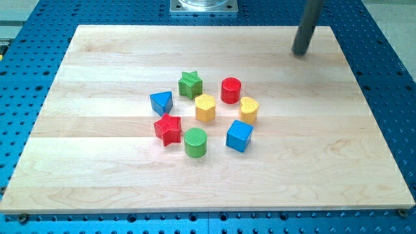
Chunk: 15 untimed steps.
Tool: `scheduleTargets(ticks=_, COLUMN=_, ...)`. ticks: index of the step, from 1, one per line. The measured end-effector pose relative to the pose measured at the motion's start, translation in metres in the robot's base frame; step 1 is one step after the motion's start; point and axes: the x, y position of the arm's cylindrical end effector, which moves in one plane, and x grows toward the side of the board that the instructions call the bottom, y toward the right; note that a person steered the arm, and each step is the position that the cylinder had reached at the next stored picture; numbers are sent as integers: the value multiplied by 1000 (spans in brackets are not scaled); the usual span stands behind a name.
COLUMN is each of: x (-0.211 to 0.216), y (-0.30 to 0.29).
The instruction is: Push the blue cube closely to the green circle
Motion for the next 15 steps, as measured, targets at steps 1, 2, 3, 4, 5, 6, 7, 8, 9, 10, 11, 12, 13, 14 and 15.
scheduleTargets(ticks=1, x=16, y=-1)
scheduleTargets(ticks=2, x=87, y=-1)
scheduleTargets(ticks=3, x=113, y=-7)
scheduleTargets(ticks=4, x=160, y=-19)
scheduleTargets(ticks=5, x=189, y=-27)
scheduleTargets(ticks=6, x=191, y=-62)
scheduleTargets(ticks=7, x=191, y=-94)
scheduleTargets(ticks=8, x=191, y=-107)
scheduleTargets(ticks=9, x=203, y=-104)
scheduleTargets(ticks=10, x=233, y=-90)
scheduleTargets(ticks=11, x=235, y=-92)
scheduleTargets(ticks=12, x=228, y=-125)
scheduleTargets(ticks=13, x=214, y=-145)
scheduleTargets(ticks=14, x=214, y=-151)
scheduleTargets(ticks=15, x=206, y=-151)
